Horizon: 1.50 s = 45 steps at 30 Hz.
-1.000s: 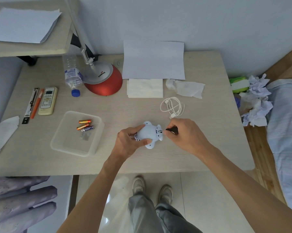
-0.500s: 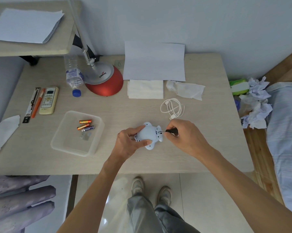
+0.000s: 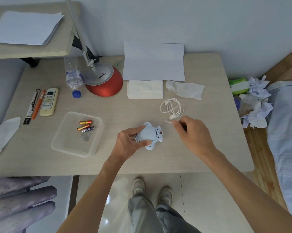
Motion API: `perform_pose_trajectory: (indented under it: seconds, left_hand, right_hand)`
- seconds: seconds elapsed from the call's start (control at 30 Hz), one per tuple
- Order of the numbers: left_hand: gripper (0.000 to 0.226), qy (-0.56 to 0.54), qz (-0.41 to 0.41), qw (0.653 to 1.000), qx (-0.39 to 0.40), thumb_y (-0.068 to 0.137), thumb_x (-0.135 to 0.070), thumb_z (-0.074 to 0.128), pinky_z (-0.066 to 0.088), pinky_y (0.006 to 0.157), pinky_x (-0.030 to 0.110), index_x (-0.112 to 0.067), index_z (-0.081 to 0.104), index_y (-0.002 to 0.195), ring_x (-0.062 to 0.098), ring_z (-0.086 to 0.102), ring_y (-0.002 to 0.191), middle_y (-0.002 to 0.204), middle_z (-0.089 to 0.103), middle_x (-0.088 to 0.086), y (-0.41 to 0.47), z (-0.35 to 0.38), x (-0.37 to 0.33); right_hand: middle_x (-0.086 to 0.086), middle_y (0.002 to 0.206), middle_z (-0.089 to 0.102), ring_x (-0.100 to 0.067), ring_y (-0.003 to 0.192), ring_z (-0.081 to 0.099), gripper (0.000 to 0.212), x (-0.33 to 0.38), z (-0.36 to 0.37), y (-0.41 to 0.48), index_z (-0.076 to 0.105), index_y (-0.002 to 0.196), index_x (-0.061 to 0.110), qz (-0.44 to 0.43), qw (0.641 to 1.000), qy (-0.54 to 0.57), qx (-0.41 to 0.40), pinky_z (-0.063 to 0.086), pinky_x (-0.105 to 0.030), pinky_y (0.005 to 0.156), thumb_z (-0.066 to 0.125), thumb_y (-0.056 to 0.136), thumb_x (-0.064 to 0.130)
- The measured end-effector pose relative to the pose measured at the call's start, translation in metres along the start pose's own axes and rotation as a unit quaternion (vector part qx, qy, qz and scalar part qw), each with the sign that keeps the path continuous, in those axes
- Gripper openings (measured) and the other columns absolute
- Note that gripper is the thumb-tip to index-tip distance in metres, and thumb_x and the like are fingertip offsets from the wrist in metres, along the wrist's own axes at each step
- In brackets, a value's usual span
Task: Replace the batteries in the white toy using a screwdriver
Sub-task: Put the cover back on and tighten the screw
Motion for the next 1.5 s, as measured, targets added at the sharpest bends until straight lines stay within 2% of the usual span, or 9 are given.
perform_pose_trajectory:
  seconds: [0.1,0.17,0.33,0.5,0.63,0.87,1.3,1.4,1.5]
  left_hand:
    - [0.072,0.002,-0.002,1.000,0.000,0.068,-0.032,0.104,0.059,0.090,0.020,-0.028,0.077,0.135,0.002,0.073,0.104,0.119,0.077,-0.009,0.000,0.000,0.002]
    - [0.072,0.001,-0.004,1.000,-0.003,0.068,-0.033,0.104,0.060,0.092,0.025,-0.028,0.077,0.135,0.005,0.074,0.104,0.119,0.077,-0.009,0.000,0.000,0.002]
    - [0.075,0.002,-0.007,1.000,0.008,0.065,-0.040,0.105,0.063,0.096,0.036,-0.030,0.078,0.134,0.011,0.076,0.103,0.118,0.079,-0.008,0.004,-0.001,0.002]
    - [0.081,-0.013,-0.014,1.000,0.008,0.057,-0.057,0.102,0.062,0.099,0.045,-0.035,0.078,0.131,0.016,0.076,0.107,0.117,0.079,-0.009,0.003,-0.001,0.006]
    - [0.088,-0.019,-0.012,1.000,0.008,0.051,-0.069,0.100,0.062,0.100,0.050,-0.037,0.078,0.131,0.019,0.076,0.109,0.117,0.080,-0.008,0.004,-0.002,0.009]
    - [0.080,-0.023,-0.013,1.000,0.004,0.055,-0.055,0.102,0.062,0.098,0.050,-0.037,0.079,0.129,0.019,0.076,0.107,0.115,0.080,-0.008,0.004,-0.001,0.009]
    - [0.076,-0.064,-0.030,0.997,-0.009,0.056,-0.047,0.105,0.061,0.104,0.051,-0.038,0.080,0.127,0.021,0.075,0.115,0.121,0.080,-0.007,0.000,0.000,0.011]
    - [0.080,-0.055,-0.041,0.998,-0.009,0.057,-0.043,0.106,0.060,0.106,0.046,-0.032,0.078,0.131,0.018,0.075,0.118,0.123,0.080,-0.011,-0.002,-0.001,0.009]
    - [0.078,-0.042,-0.060,0.997,-0.008,0.063,-0.027,0.107,0.061,0.106,0.043,-0.022,0.077,0.135,0.017,0.076,0.117,0.123,0.081,-0.011,-0.003,-0.005,0.006]
  right_hand:
    - [0.006,0.066,0.056,-0.029,0.065,0.058,0.032,-0.014,-0.003,-0.003,0.050,0.091,0.017,0.032,0.999,0.011,-0.022,0.048,-0.043,0.063,0.053,0.112,0.042]
    - [0.002,0.075,0.063,-0.033,0.073,0.061,0.028,-0.023,0.001,-0.007,0.049,0.097,0.016,0.050,0.998,0.001,-0.031,0.051,-0.046,0.067,0.052,0.112,0.040]
    - [0.001,0.083,0.061,-0.030,0.085,0.061,0.027,-0.054,0.025,-0.017,0.053,0.089,0.016,0.114,0.991,-0.010,-0.066,0.048,-0.041,0.069,0.061,0.106,0.035]
    - [0.001,0.090,0.061,-0.029,0.096,0.059,0.026,-0.069,0.044,-0.023,0.057,0.087,0.017,0.136,0.988,-0.023,-0.069,0.046,-0.039,0.071,0.066,0.103,0.036]
    - [0.001,0.090,0.062,-0.027,0.096,0.059,0.024,-0.072,0.049,-0.026,0.060,0.087,0.017,0.149,0.986,-0.018,-0.077,0.046,-0.038,0.071,0.067,0.102,0.035]
    - [0.005,0.087,0.060,-0.022,0.092,0.057,0.024,-0.080,0.053,-0.030,0.060,0.087,0.019,0.152,0.985,-0.018,-0.075,0.043,-0.036,0.070,0.066,0.101,0.037]
    - [0.005,0.083,0.057,-0.021,0.089,0.052,0.029,-0.088,0.059,-0.031,0.055,0.083,0.019,0.129,0.988,-0.020,-0.082,0.043,-0.036,0.071,0.068,0.102,0.038]
    - [0.003,0.085,0.056,-0.023,0.090,0.051,0.031,-0.087,0.060,-0.031,0.053,0.083,0.018,0.123,0.989,-0.016,-0.080,0.047,-0.039,0.073,0.067,0.103,0.036]
    - [-0.002,0.089,0.056,-0.028,0.090,0.053,0.031,-0.084,0.062,-0.032,0.051,0.083,0.017,0.107,0.990,-0.034,-0.081,0.051,-0.044,0.075,0.067,0.103,0.034]
Point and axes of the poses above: each hand's wrist, its own y-axis towards the middle knuckle, its own z-axis out of the palm, x = y × z, the point moved 4 cm from there along y, towards the middle knuckle
